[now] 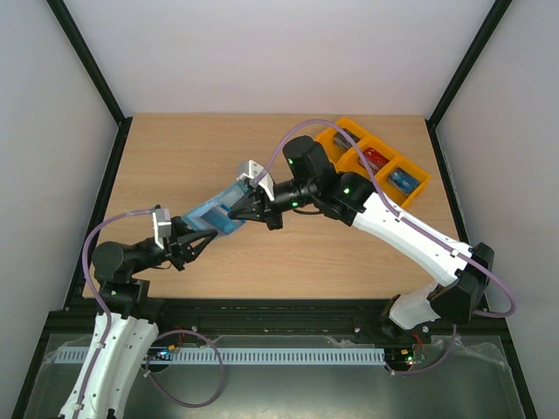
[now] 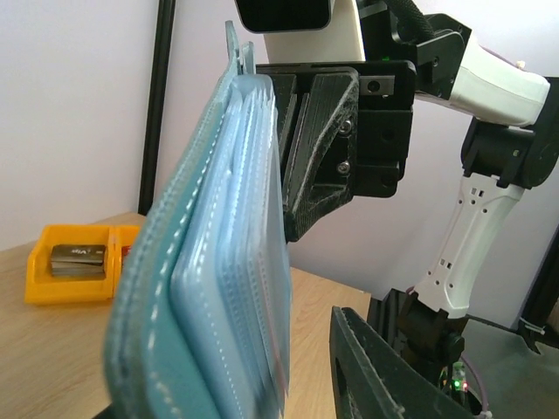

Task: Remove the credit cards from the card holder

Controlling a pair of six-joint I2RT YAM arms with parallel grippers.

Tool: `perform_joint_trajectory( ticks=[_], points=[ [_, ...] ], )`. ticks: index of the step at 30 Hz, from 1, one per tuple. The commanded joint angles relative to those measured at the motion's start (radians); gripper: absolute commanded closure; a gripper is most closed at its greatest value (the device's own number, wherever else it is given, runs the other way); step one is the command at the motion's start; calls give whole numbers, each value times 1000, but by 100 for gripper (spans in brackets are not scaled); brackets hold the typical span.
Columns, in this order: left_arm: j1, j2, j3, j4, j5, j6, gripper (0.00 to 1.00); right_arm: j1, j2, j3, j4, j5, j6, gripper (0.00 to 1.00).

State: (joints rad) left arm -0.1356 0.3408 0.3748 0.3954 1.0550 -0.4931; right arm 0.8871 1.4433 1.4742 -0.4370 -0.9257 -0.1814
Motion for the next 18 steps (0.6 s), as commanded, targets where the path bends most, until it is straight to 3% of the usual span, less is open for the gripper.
perform_joint_trajectory(
  ticks=[1,9,18],
  points=[
    [-5,-5,13,-21,36,27,68,-10,-43,34,37,-5,11,98],
    [-9,-3,12,-26,39,34,63,-17,-43,35,44,0,20,98],
    [-10,0,13,-23,40,40,93,-34,-57,31,41,5,24,98]
  ],
)
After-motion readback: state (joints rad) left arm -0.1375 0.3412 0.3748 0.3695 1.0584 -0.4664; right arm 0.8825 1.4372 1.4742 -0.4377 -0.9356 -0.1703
